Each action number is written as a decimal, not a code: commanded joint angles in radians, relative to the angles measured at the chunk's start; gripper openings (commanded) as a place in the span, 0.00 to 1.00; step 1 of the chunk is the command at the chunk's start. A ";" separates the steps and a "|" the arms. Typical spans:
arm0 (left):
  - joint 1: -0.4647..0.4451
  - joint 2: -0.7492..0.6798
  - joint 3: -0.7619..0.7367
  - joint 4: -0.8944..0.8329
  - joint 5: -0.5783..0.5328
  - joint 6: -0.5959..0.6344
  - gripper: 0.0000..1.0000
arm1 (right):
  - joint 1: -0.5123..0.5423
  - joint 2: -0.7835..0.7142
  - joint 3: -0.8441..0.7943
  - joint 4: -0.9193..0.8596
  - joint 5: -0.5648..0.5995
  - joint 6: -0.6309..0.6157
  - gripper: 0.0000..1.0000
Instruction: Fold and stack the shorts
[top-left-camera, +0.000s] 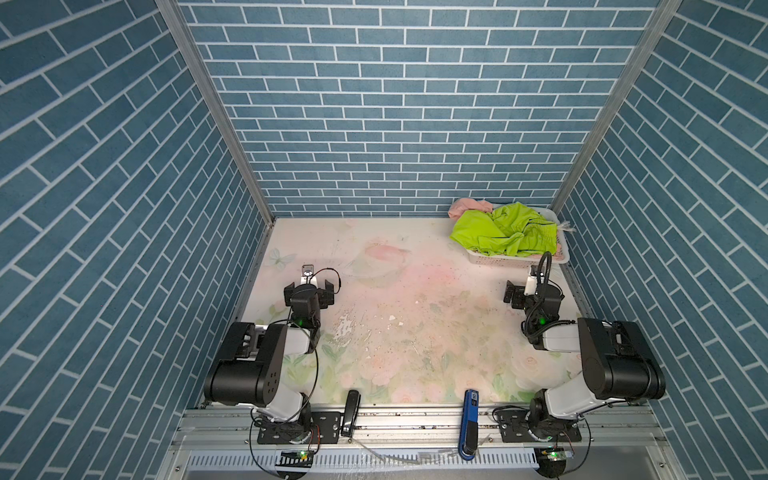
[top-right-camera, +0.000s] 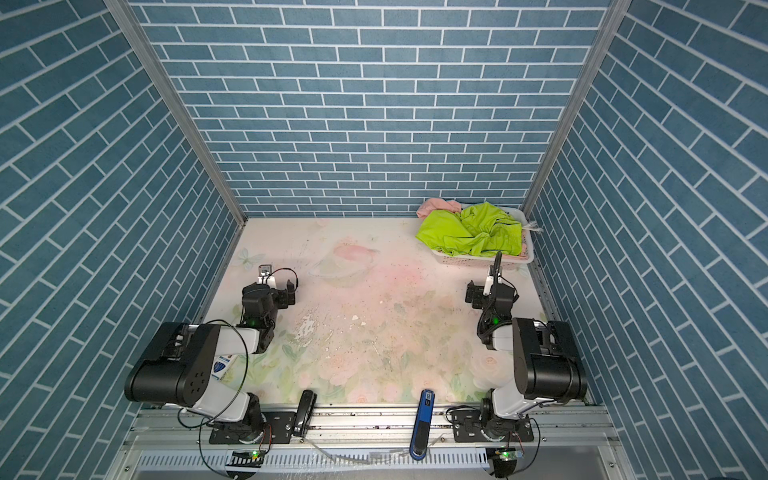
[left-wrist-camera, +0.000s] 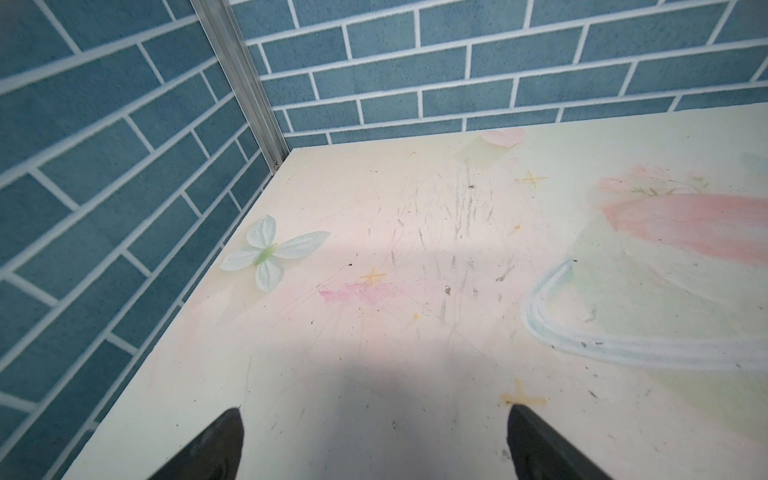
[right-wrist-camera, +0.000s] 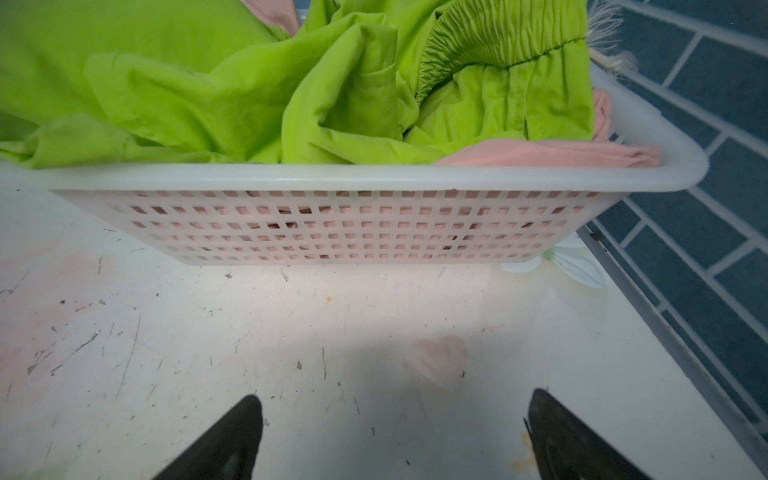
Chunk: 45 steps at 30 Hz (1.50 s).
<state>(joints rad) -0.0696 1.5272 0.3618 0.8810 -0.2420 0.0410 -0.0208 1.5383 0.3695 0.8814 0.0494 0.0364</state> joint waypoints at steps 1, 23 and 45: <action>0.005 0.002 0.012 0.007 -0.003 0.000 1.00 | -0.004 0.005 0.020 -0.008 0.014 0.007 0.99; -0.007 -0.339 0.175 -0.572 -0.030 -0.118 1.00 | -0.002 -0.432 0.223 -0.694 -0.053 0.061 0.97; -0.075 -0.384 0.646 -1.352 0.368 -0.324 1.00 | -0.027 0.338 1.176 -1.243 -0.208 0.157 0.96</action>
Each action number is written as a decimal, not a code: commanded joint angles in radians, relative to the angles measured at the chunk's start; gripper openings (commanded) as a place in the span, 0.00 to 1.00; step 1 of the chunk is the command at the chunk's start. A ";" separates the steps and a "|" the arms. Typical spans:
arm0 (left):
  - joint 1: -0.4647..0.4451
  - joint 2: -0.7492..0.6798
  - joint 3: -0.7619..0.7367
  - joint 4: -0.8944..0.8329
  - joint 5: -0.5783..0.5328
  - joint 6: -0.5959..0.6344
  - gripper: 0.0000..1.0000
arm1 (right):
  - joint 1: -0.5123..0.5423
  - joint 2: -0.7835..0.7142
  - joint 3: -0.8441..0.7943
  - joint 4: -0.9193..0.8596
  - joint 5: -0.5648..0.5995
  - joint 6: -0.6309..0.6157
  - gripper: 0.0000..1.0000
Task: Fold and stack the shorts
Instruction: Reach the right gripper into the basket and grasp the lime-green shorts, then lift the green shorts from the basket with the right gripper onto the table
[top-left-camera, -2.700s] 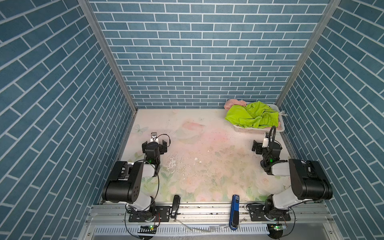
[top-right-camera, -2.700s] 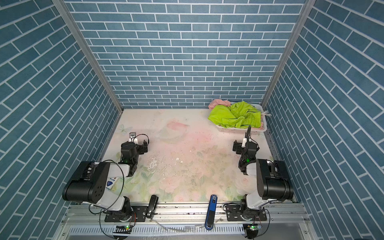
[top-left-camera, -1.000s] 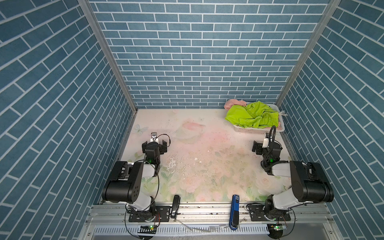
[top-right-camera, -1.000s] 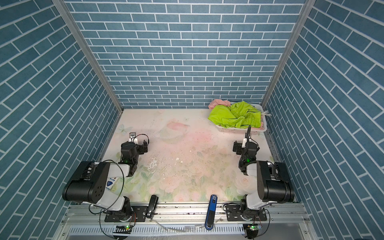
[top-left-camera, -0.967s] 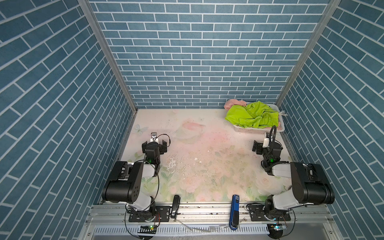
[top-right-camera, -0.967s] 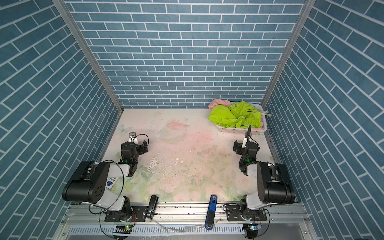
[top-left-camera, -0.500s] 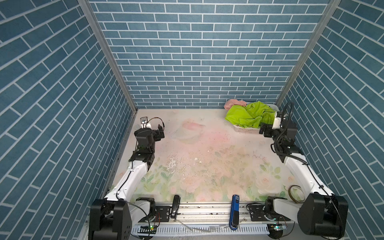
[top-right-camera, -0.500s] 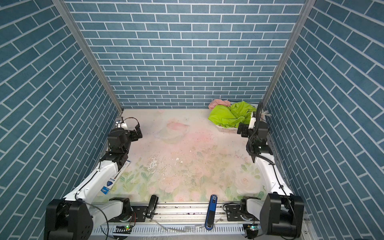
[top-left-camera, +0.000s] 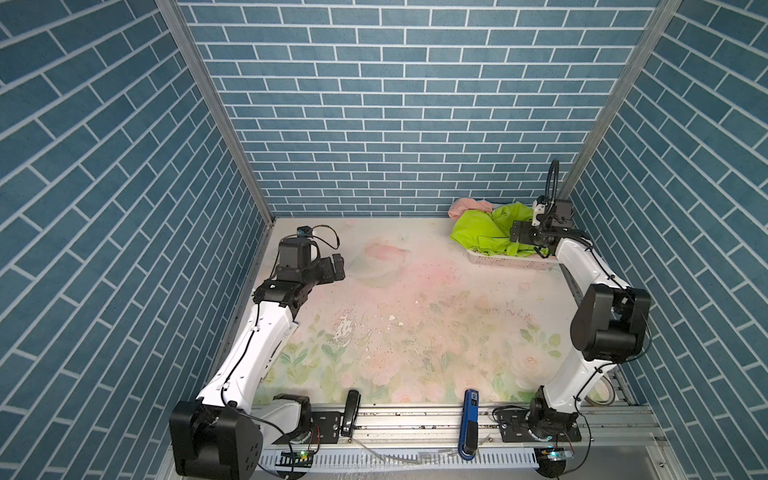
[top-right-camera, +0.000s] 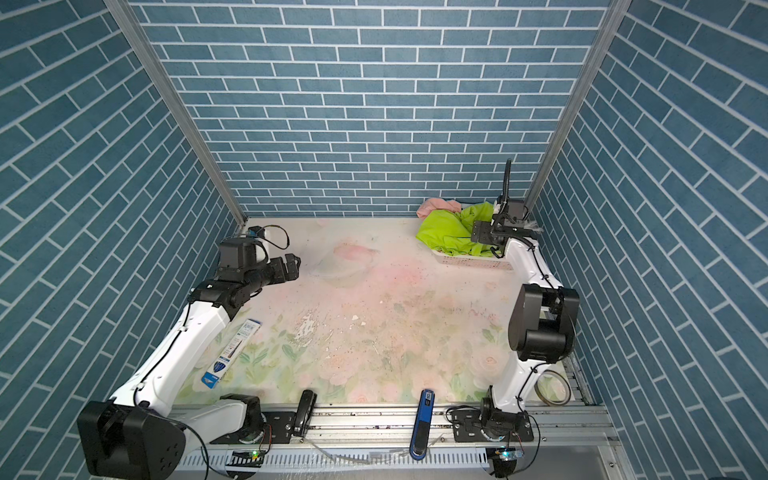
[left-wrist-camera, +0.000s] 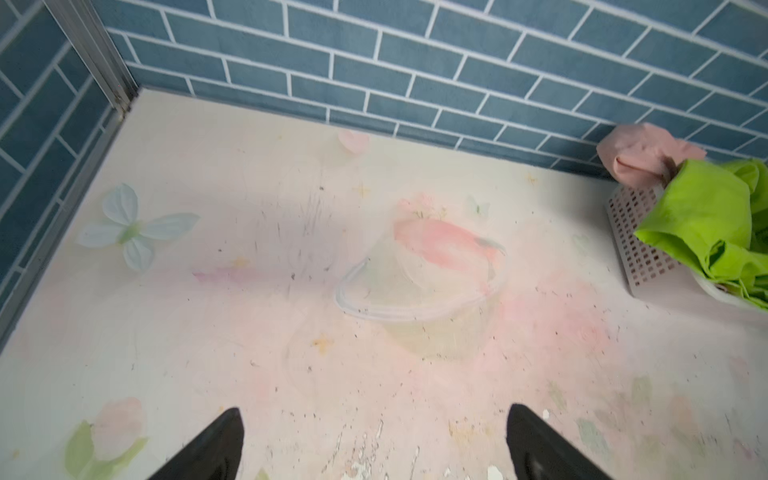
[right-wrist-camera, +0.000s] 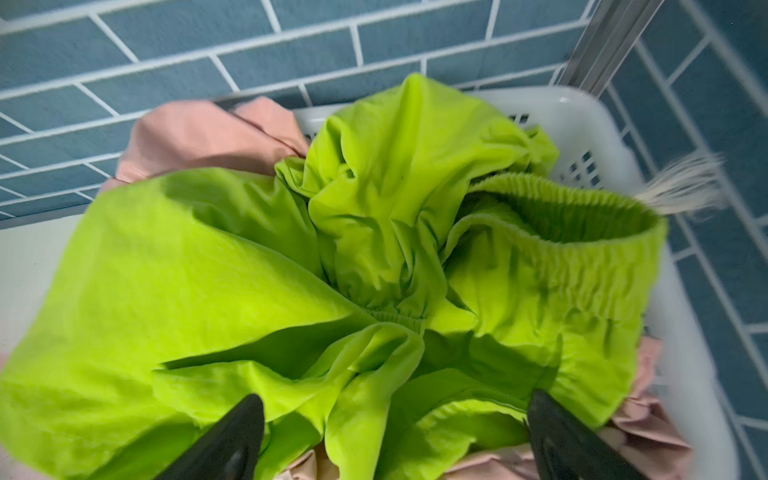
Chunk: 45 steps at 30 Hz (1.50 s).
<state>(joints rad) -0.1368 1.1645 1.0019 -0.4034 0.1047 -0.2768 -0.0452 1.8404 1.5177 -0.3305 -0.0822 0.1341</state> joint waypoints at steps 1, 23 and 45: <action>-0.007 -0.027 0.007 -0.074 0.014 -0.009 1.00 | -0.002 0.054 0.028 -0.022 -0.102 0.070 0.95; -0.008 -0.079 0.087 -0.252 0.013 -0.007 1.00 | 0.001 -0.046 0.053 0.149 -0.310 0.185 0.00; -0.009 -0.113 0.068 -0.246 0.040 -0.010 1.00 | 0.062 -0.079 0.707 -0.010 -0.584 0.301 0.00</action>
<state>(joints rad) -0.1417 1.0660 1.0821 -0.6357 0.1394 -0.2962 -0.0116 1.7344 2.0941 -0.3382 -0.5602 0.3798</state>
